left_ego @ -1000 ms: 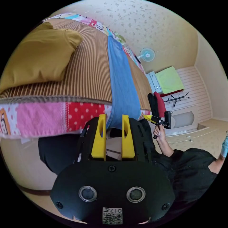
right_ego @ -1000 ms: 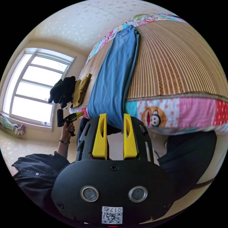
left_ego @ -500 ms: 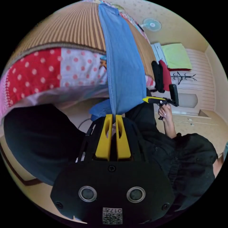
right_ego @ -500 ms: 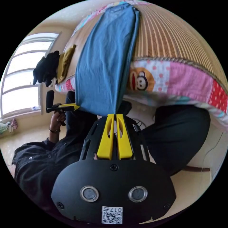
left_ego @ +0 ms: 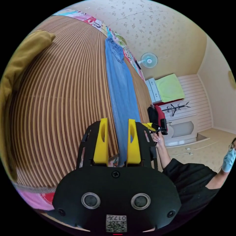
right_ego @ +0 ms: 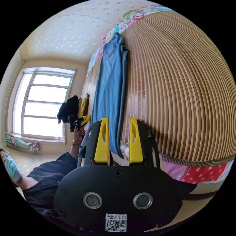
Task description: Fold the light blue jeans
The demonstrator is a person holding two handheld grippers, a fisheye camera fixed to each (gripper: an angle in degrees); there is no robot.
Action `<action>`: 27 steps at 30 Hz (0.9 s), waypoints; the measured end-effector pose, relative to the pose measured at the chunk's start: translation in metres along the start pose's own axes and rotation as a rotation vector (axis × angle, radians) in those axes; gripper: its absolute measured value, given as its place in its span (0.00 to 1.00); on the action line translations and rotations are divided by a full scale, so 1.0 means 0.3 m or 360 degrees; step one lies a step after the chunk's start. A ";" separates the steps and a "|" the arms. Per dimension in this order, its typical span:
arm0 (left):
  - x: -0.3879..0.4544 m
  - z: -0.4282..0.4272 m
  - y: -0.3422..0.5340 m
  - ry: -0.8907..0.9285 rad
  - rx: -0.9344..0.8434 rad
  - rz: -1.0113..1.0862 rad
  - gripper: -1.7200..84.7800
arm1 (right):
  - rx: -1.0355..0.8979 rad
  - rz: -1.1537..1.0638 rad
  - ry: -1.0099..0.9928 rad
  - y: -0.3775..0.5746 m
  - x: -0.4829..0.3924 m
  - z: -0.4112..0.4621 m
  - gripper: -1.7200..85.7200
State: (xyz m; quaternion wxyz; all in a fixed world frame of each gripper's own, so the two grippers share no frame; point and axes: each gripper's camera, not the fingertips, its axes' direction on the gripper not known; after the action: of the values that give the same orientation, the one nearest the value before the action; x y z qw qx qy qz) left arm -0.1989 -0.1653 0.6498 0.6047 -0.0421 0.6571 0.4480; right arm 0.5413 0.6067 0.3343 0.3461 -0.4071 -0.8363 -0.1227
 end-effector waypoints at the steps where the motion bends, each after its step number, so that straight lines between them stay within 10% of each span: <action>1: -0.016 0.013 -0.021 0.0027 0.0005 0.0007 0.14 | -0.0008 0.0002 -0.0006 -0.012 0.003 0.002 0.14; 15: 0.050 0.137 0.005 0.0000 -0.0034 -0.0051 0.08 | -0.0090 -0.0041 -0.0316 -0.036 -0.040 0.024 0.08; 27: 0.124 0.034 0.184 0.0755 -0.0047 0.0144 0.02 | -0.0035 -0.0272 -0.0715 0.263 -0.228 -0.259 0.04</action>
State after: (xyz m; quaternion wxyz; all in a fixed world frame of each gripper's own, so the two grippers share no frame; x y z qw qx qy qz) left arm -0.2340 -0.1078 0.6499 0.4121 -0.1254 0.7754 0.4618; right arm 0.6683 0.5783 0.3385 0.1353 -0.3557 -0.9223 -0.0670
